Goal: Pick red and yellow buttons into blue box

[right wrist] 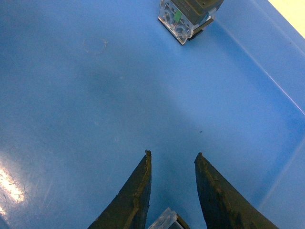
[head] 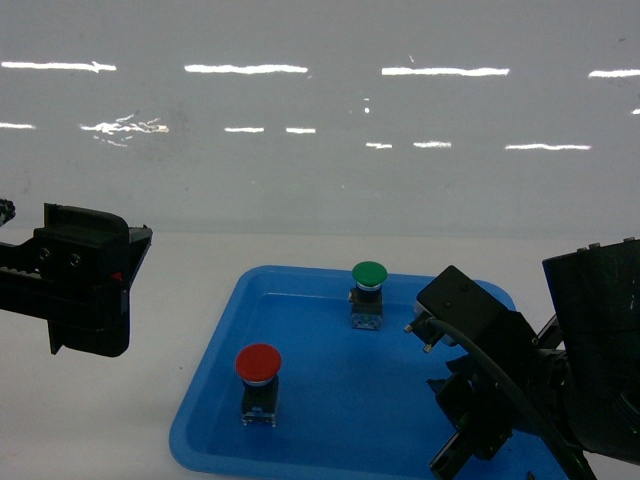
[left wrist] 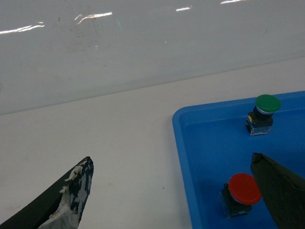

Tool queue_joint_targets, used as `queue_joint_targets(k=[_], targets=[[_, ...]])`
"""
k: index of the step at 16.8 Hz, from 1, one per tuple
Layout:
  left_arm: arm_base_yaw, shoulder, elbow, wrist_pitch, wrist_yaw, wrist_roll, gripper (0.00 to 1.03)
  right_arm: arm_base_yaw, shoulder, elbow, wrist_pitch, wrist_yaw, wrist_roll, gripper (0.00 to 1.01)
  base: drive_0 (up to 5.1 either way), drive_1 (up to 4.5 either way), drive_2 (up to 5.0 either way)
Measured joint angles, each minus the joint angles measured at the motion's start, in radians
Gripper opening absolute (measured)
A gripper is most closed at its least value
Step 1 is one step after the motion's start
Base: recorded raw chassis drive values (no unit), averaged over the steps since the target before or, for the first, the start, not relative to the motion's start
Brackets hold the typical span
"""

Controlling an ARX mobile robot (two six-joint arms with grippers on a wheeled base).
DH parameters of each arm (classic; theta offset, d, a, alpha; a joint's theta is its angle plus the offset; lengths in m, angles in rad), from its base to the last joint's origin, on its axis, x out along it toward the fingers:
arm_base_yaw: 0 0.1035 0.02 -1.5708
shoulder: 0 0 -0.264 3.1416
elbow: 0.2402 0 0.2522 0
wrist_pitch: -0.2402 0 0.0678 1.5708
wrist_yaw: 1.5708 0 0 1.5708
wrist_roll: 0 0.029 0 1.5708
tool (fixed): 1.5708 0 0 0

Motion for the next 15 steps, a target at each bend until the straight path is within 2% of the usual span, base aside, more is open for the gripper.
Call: queue_joint_targets(k=[3, 4, 7, 12, 14, 15], targets=[[0.0, 0.0, 0.0, 0.0, 0.0, 0.0, 0.98, -0.013, -0.035, -0.037, 0.021, 0.007, 0.018, 0.26, 0.0, 0.0, 0.0], [0.0, 0.0, 0.0, 0.0, 0.0, 0.0, 0.98, -0.039, -0.066, -0.061, 0.024, -0.001, 0.045, 0.26, 0.0, 0.0, 0.0], [0.0, 0.0, 0.0, 0.0, 0.0, 0.0, 0.98, -0.066, -0.14, -0.088, 0.055, -0.01, 0.081, 0.26, 0.0, 0.0, 0.0], [0.0, 0.0, 0.0, -0.001, 0.0, 0.0, 0.98, -0.073, -0.272, -0.103, 0.076, -0.03, 0.149, 0.26, 0.0, 0.0, 0.0], [0.0, 0.0, 0.0, 0.0, 0.0, 0.0, 0.98, -0.156, -0.443, -0.201, 0.085, -0.038, 0.214, 0.26, 0.0, 0.0, 0.0], [0.0, 0.0, 0.0, 0.0, 0.0, 0.0, 0.98, -0.177, -0.494, -0.232, 0.092, -0.037, 0.222, 0.26, 0.0, 0.0, 0.0]])
